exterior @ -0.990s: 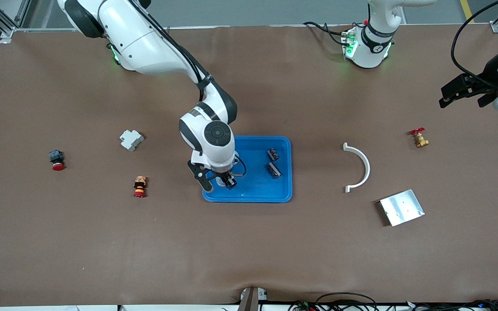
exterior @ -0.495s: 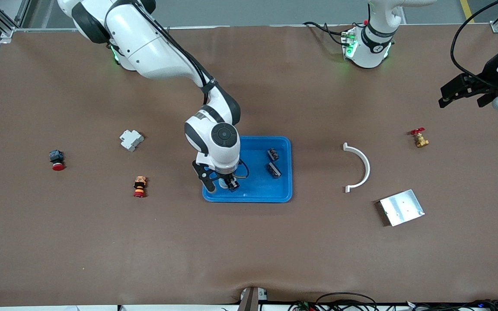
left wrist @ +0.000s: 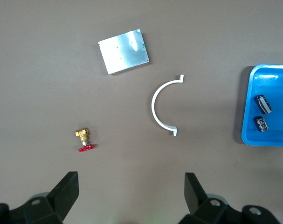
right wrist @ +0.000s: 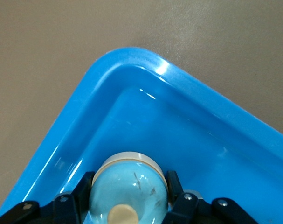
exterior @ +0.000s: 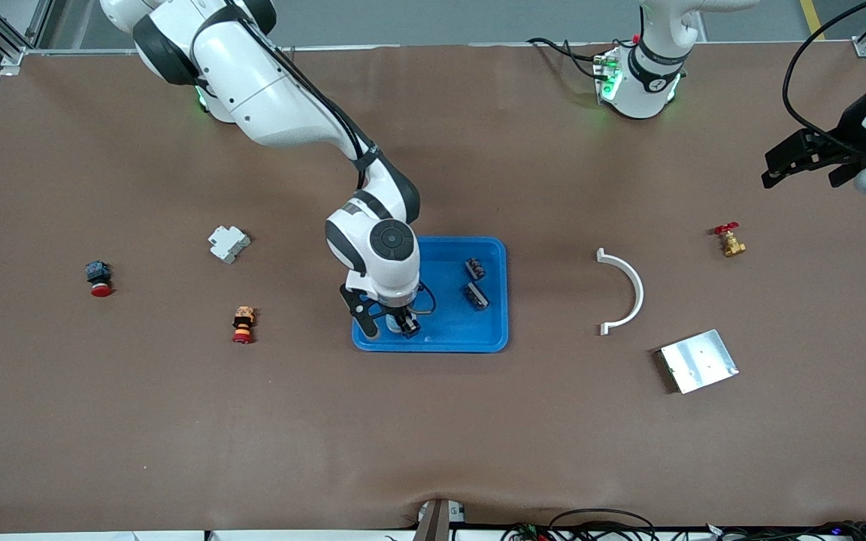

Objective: Place electrolytic capacitor and blue bell in tray
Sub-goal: 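Lower the bell into the tray and open the right gripper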

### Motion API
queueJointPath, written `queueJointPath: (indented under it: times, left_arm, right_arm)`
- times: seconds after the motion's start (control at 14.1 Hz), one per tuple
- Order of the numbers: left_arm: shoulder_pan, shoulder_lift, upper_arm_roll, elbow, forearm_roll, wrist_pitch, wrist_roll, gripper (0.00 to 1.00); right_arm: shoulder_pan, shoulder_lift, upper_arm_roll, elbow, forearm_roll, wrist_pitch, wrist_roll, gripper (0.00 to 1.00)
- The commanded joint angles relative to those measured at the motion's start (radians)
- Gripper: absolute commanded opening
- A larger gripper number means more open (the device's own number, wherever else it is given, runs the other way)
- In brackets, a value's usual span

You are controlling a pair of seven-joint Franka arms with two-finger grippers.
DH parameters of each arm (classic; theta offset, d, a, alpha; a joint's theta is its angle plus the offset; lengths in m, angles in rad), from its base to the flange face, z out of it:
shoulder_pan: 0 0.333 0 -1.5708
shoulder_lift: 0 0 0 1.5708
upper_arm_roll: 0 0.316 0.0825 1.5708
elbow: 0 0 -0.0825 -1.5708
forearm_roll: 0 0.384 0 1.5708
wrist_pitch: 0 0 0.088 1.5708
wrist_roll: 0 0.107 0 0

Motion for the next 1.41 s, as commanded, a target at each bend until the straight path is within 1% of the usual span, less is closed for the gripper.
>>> queueJointPath:
  times: [0.0,0.07,0.14,0.28,0.49,0.57,0.71,0.92,0.99,1.27,1.34]
  left_arm:
    - [-0.003,0.011,0.001,0.033,-0.008,-0.024,0.005,1.00]
    - [-0.003,0.013,0.001,0.033,-0.008,-0.024,0.006,1.00]
    - [-0.003,0.013,0.001,0.033,-0.008,-0.024,0.006,1.00]
    - [-0.003,0.013,0.001,0.034,-0.008,-0.024,0.006,1.00]
    - [-0.004,0.013,0.001,0.034,-0.008,-0.024,0.006,1.00]
    - [-0.003,0.014,0.001,0.034,-0.008,-0.024,0.006,1.00]
    - [-0.002,0.019,0.001,0.034,-0.008,-0.024,0.008,1.00]
    - [-0.002,0.021,0.002,0.034,-0.008,-0.024,0.011,1.00]
    - [-0.003,0.021,0.001,0.034,-0.008,-0.024,0.011,1.00]
    - [-0.003,0.021,0.001,0.041,-0.008,-0.024,0.009,1.00]
    - [-0.002,0.021,0.001,0.041,-0.009,-0.024,0.009,1.00]
  right_arm:
    - [0.020,0.019,-0.012,0.035,-0.023,-0.005,0.031,0.00]
    - [0.020,0.016,-0.012,0.035,-0.032,-0.008,0.029,0.45]
    - [0.021,0.016,-0.013,0.035,-0.055,-0.011,0.031,0.99]
    - [0.029,0.014,-0.012,0.033,-0.142,-0.022,0.029,1.00]
    - [0.017,0.005,-0.010,0.035,-0.152,-0.028,0.011,1.00]
    - [0.006,-0.002,-0.009,0.036,-0.148,-0.060,0.000,1.00]
    - [-0.015,-0.010,0.006,0.078,-0.124,-0.161,-0.122,1.00]
    - [-0.046,-0.022,0.008,0.163,-0.003,-0.336,-0.324,1.00]
    - [-0.058,-0.035,0.008,0.180,0.012,-0.369,-0.362,1.00]
    - [-0.115,-0.094,0.008,0.190,0.016,-0.491,-0.548,1.00]
    - [-0.124,-0.117,-0.001,0.190,0.014,-0.506,-0.599,1.00]
